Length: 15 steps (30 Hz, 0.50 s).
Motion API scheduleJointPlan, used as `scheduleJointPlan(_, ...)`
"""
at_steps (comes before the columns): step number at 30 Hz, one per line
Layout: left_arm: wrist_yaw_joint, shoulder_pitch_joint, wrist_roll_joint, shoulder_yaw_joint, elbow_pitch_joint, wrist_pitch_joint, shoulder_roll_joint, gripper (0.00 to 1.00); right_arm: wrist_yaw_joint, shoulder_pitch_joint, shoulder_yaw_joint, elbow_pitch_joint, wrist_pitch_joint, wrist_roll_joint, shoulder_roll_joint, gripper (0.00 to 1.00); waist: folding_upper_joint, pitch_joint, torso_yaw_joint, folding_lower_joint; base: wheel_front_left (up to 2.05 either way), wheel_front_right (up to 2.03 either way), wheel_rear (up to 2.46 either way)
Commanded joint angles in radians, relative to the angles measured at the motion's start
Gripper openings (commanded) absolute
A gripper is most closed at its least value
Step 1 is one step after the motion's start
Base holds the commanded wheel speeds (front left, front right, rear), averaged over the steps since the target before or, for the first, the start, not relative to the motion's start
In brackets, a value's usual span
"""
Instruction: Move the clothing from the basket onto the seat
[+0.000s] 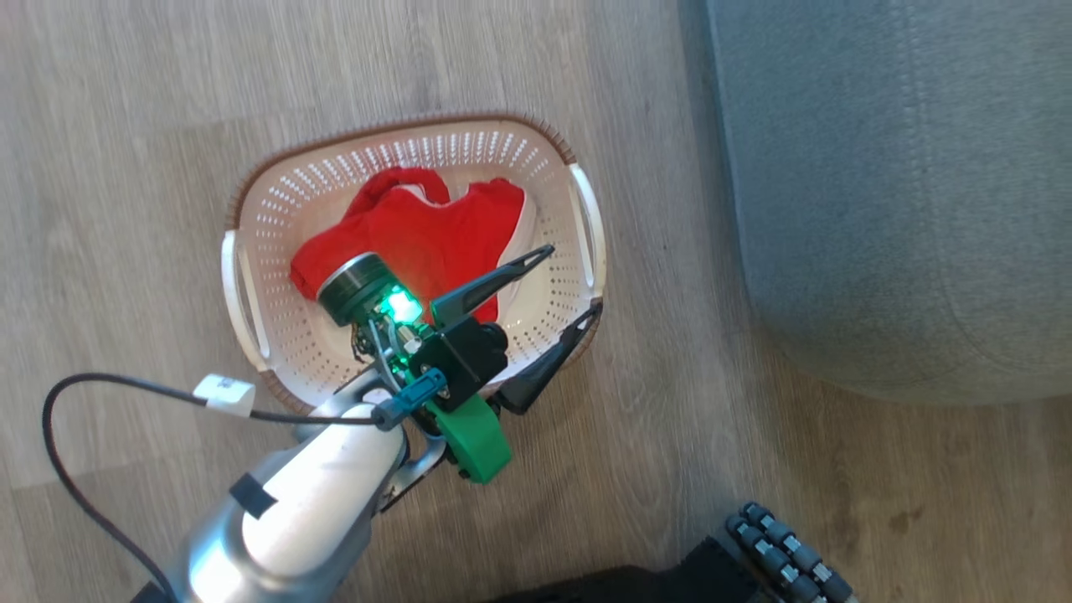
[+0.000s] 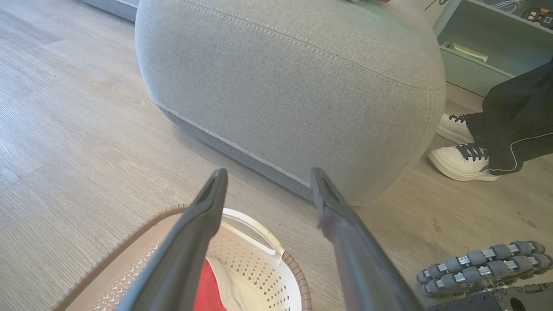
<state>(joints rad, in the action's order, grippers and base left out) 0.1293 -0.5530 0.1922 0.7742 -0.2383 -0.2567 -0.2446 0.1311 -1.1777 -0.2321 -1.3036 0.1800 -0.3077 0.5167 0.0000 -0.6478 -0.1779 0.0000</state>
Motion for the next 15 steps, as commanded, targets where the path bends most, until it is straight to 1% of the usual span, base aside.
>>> scheduleJointPlan(1,0.001,0.004,0.002,-0.023,0.030,-0.005,0.004,1.00,0.000,0.029,0.009,0.017,0.008,0.007,0.014,1.00,0.0000,0.027,-0.004,0.0000,0.00,0.00,0.00)
scheduleJointPlan(8,0.001,0.029,0.015,-0.032,0.021,-0.005,0.040,1.00,0.000,0.075,0.057,0.017,0.014,0.020,0.000,1.00,0.0000,0.135,-0.008,0.0000,0.00,0.00,0.00)
scheduleJointPlan(11,0.001,0.051,0.023,-0.044,0.017,-0.005,0.057,1.00,0.000,0.102,0.084,0.031,0.019,-0.004,-0.024,1.00,0.0000,0.195,-0.009,0.0000,0.00,0.00,0.00)
scheduleJointPlan(15,0.001,0.090,0.029,-0.067,0.009,-0.005,0.080,1.00,0.000,0.159,0.148,0.076,0.025,-0.040,-0.032,1.00,0.0000,0.274,-0.007,0.0000,0.00,0.00,0.00)
